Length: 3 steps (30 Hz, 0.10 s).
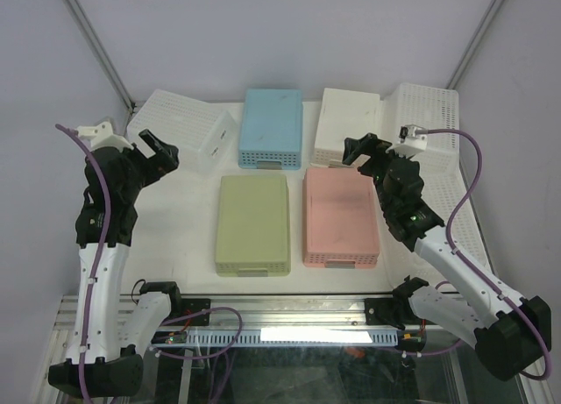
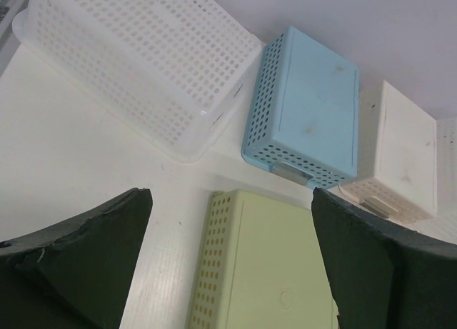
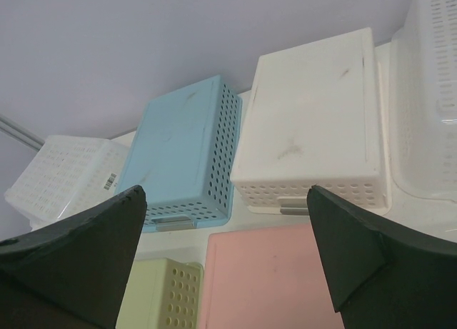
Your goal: Turn the large container upside down
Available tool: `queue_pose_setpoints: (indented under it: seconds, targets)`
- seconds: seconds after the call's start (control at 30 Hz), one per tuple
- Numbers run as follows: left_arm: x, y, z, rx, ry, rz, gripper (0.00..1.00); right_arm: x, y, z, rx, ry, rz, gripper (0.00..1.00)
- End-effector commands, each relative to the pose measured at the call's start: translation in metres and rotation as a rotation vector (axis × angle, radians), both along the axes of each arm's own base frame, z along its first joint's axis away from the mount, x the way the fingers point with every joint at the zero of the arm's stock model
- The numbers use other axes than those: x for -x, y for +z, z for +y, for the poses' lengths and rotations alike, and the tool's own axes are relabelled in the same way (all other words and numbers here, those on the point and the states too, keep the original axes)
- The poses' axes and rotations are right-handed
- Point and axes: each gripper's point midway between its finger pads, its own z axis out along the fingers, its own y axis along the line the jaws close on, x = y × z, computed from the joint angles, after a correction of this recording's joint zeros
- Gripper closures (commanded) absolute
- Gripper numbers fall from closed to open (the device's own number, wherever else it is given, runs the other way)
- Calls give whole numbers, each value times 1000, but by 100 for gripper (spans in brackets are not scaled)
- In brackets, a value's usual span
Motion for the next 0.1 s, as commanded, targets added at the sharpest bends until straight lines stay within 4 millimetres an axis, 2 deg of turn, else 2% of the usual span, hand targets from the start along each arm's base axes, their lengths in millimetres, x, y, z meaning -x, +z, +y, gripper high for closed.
queue_pose_setpoints:
  seconds: [0.0,0.07]
  targets:
    - [-3,16,-2,-7,-22,-73,1,-2,39,-8,-44,-38,-100,1]
    - [-5,13,-2,-8,-25,-64,1,-1,38,-8,-43,-39,-99,1]
